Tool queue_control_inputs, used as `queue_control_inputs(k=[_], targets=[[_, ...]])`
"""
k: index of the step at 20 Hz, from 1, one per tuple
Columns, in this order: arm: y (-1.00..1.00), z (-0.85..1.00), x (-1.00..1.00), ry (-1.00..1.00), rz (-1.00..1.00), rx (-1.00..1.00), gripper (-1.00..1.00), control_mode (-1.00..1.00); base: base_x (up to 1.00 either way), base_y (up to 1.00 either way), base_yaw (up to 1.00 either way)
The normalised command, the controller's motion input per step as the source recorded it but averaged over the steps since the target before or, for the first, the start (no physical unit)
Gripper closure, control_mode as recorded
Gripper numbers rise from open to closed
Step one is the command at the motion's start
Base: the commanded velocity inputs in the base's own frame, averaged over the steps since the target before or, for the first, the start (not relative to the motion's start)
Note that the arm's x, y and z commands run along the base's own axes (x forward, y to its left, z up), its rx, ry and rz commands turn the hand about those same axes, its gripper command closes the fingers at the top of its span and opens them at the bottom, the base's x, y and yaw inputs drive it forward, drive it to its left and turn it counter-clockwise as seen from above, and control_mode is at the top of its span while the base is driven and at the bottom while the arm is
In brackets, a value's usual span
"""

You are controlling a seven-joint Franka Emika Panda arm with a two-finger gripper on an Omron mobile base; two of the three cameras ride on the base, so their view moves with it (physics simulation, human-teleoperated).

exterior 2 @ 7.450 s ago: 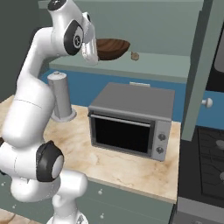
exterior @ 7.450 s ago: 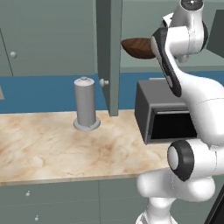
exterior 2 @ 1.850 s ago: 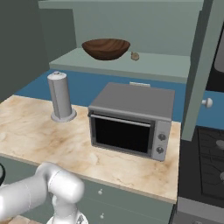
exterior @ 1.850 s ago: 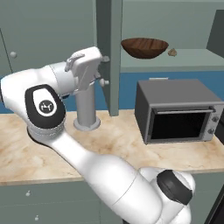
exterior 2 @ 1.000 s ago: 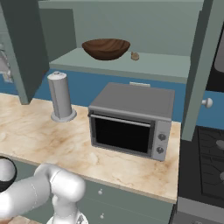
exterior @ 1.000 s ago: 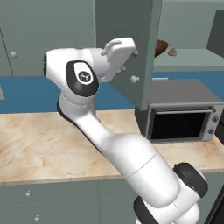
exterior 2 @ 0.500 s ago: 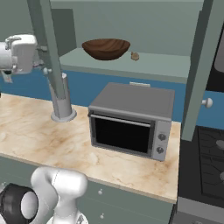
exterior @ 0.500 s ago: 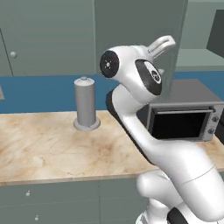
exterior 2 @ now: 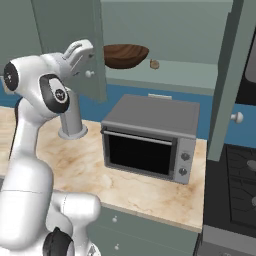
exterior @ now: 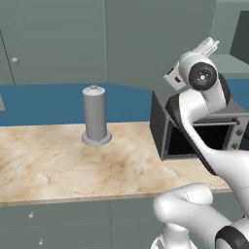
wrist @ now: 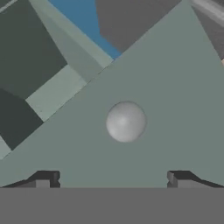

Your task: Pick the mug and place it in the sink. Pick the bowl and place it in the open cabinet and then close the cabinet.

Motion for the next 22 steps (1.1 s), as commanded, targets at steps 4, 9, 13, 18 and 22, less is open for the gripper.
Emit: queue_control_inputs(k=[4, 9, 13, 18, 22], targets=[[-0.44, 0.00, 0.86, 0.22, 0.08, 0.00, -1.00, -1.00, 0.00, 0.00, 0.00], [-0.12, 0.00, 0.69, 0.34, -0.05, 0.00, -1.00, -1.00, 0.00, 0.00, 0.00], [-0.03, -0.10, 0.50, 0.15, -0.20, 0.01, -1.00, -1.00, 0.00, 0.00, 0.00], [-0.38, -0.62, 0.48, -0.05, -0.04, 0.16, -1.00, -1.00, 0.00, 0.00, 0.00], [-0.45, -0.77, 0.40, -0.12, -0.01, 0.20, -1.00, -1.00, 0.00, 0.00, 0.00]])
